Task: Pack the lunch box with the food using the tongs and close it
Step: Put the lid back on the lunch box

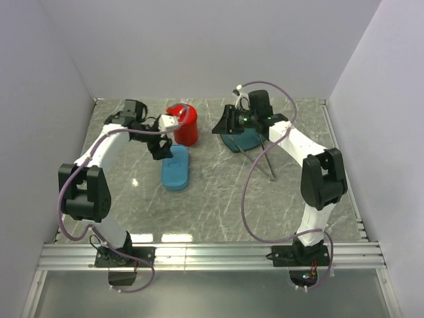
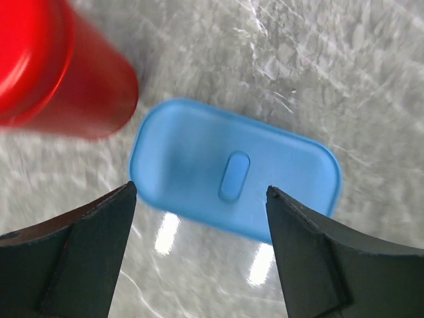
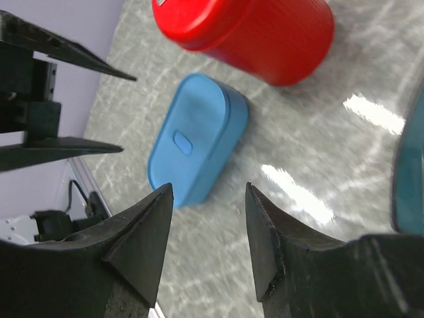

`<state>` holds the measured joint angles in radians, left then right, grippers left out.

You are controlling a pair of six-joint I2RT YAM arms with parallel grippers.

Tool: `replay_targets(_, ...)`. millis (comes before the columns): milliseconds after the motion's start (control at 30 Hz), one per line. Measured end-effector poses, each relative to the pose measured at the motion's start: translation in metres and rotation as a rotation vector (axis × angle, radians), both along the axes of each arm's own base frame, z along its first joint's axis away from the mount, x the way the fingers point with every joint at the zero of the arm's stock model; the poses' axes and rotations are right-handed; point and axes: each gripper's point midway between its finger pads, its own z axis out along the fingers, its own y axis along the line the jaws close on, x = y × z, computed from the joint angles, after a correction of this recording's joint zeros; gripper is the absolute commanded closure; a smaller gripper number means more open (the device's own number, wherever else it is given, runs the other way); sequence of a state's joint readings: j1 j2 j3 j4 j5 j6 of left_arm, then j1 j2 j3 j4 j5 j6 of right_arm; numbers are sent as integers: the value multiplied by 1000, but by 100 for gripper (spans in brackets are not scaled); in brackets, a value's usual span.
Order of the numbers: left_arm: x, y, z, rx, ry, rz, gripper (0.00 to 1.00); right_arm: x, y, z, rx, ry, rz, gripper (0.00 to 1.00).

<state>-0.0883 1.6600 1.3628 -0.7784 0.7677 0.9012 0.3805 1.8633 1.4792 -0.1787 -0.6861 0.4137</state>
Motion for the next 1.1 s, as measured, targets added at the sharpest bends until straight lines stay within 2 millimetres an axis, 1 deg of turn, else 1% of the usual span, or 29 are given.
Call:
replay_targets(67, 1, -12, -5, 39, -30, -45, 15, -5, -9, 3, -14, -8, 1, 45)
replay_targets(167, 3, -24, -21, 98, -33, -98, 16, -10, -20, 1, -43, -9, 2, 45)
replay_targets(267, 12, -27, -43, 149, -13, -115, 16, -11, -26, -5, -63, -3, 3, 45)
replay_targets(333, 13, -28, -61, 191, 10, -120, 16, -12, -30, -10, -76, 9, 0, 45)
replay_targets(467, 7, -31, -86, 257, 37, -134, 17, -11, -42, -17, -100, 28, -15, 45)
replay_targets(667, 9, -33, -88, 283, 43, -138, 20, -9, -51, -19, -112, 34, -27, 45)
replay_targets(867, 11, -32, -88, 307, 34, -150, 19, -11, -53, -22, -122, 40, -24, 45)
replay_targets(1000, 11, -27, -82, 318, 75, -137, 18, -13, -55, -23, -130, 42, -20, 45)
replay_targets(1100, 17, -16, -69, 316, 88, -104, 17, -14, -56, -23, -136, 42, -15, 45)
